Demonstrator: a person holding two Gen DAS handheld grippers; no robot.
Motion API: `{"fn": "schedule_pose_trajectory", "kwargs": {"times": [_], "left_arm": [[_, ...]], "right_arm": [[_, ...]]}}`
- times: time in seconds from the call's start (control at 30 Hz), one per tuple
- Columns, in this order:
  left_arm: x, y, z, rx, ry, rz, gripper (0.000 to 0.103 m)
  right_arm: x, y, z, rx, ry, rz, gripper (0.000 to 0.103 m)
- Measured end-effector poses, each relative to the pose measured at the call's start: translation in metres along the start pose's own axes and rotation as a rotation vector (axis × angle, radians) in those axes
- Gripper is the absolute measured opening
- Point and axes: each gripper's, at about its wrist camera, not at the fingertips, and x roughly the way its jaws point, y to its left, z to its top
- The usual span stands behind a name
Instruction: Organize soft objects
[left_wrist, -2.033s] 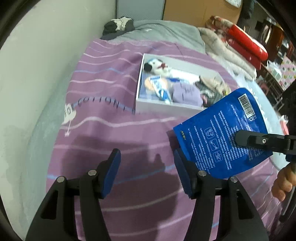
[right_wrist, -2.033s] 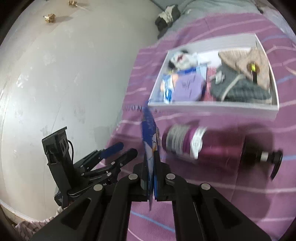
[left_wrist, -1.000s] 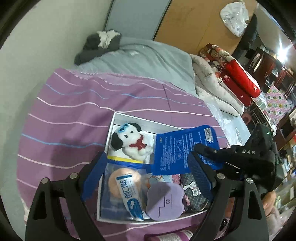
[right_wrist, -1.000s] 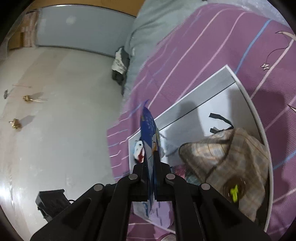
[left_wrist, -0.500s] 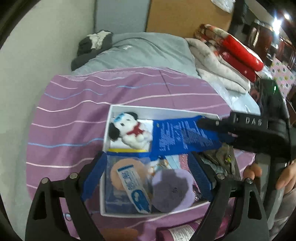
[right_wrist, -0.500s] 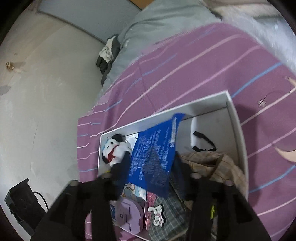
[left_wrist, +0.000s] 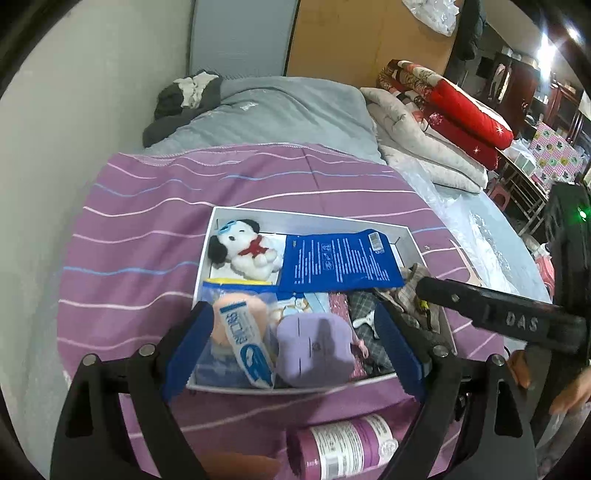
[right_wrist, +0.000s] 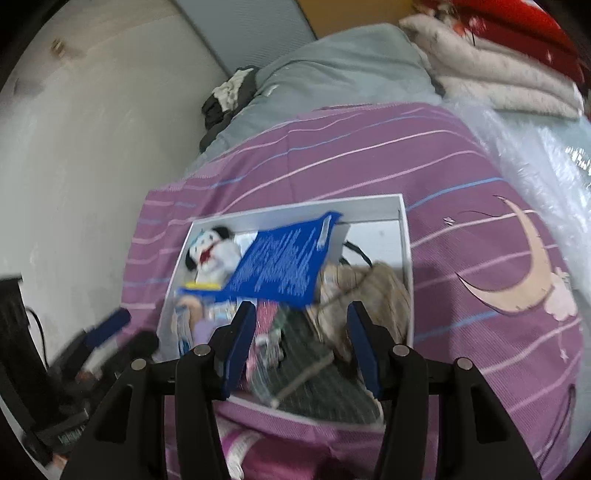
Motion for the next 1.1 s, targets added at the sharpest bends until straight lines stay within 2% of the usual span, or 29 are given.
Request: {"fn": "schedule_pose_trajectory", "kwargs": {"times": [0.2,0.37,0.4,0.47,0.6,0.73,0.93,1.0,1.1], "left_arm": [[-0.017,-0.006,-0.006,0.009,0.031,0.004,0.089],[-0.044,-0.006,-0.007,-0.023,-0.015,-0.016,0.089],[-0.048,-0.007,-0.010,-0.018,-0.021,-0.012,0.089],[-0.055,-0.010,-0.017,-0.004,-0.023,0.006,0.089],[-0.066,-0.008,-0.032,-0.017,0.004,0.000,0.089],[-0.085,-0.005,-0.046,-0.033,-0.010,0.011,0.089],[-0.108,-0.006,-0.078,-0.032,-0.051,0.068,0.089],[-0.108,-0.007,-0.094,-0.027,-0.074,0.100,0.089],[-0.104,-0.007,-0.121,-0.020,-0.103,0.111,0.089]], "right_arm": [[-0.031,0.017,-0.022,-0.073,-0.051,-0.020,0.051],[-0.066,0.036,-0.025,-0.111,-0.120,-0.031,0.052],[-0.073,0.038,-0.027,-0.109,-0.137,-0.028,0.054],[-0.086,0.043,-0.037,-0.116,-0.157,-0.021,0.059],[-0.102,0.053,-0.061,-0.154,-0.154,-0.038,0.060],[-0.120,0.059,-0.085,-0.154,-0.185,-0.044,0.060],[-0.135,0.068,-0.118,-0.157,-0.238,-0.084,0.064],[-0.134,0.068,-0.135,-0.157,-0.264,-0.100,0.065],[-0.129,0.064,-0.157,-0.137,-0.287,-0.096,0.065]]}}
